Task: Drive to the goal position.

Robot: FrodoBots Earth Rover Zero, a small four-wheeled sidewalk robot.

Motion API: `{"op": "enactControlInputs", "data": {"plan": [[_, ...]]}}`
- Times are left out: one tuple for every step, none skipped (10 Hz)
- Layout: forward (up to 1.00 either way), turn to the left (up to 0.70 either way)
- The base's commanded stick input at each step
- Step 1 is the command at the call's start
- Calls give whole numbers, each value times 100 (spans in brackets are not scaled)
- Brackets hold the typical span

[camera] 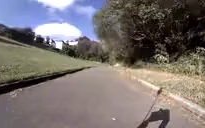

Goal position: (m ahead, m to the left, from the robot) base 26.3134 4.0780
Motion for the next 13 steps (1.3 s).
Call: {"op": "enactControlInputs", "data": {"plan": [[70, 0], [70, 0], [70, 0], [70, 0], [70, 0], [70, 0], [70, 0], [70, 0], [70, 0], [70, 0], [70, 0], [70, 0], [70, 0]]}}
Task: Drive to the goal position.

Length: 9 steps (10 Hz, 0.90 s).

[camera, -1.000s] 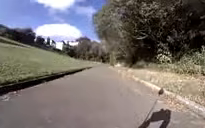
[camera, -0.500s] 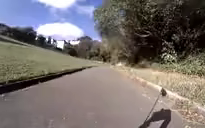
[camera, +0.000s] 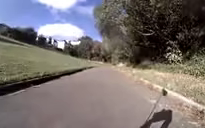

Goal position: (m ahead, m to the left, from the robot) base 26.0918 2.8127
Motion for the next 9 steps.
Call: {"op": "enactControlInputs", "data": {"plan": [[70, 0], [70, 0], [70, 0], [70, 0], [70, 0], [70, 0], [70, 0], [70, 0], [70, 0]]}}
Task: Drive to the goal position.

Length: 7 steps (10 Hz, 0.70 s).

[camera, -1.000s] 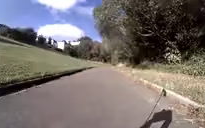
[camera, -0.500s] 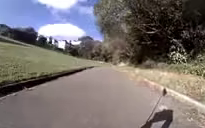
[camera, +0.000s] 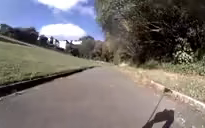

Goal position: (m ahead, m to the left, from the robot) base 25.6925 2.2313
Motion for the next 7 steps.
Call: {"op": "enactControlInputs", "data": {"plan": [[70, 0], [70, 0], [70, 0], [70, 0], [70, 0], [70, 0], [70, 0]]}}
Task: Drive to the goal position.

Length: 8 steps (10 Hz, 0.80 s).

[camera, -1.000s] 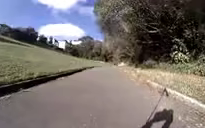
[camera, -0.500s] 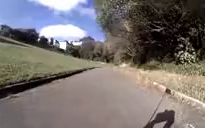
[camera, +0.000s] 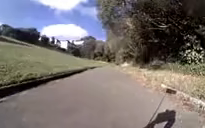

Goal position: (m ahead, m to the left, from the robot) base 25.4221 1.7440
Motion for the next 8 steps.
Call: {"op": "enactControlInputs", "data": {"plan": [[70, 0], [70, 0], [70, 0], [70, 0], [70, 0], [70, 0], [70, 0], [70, 0]]}}
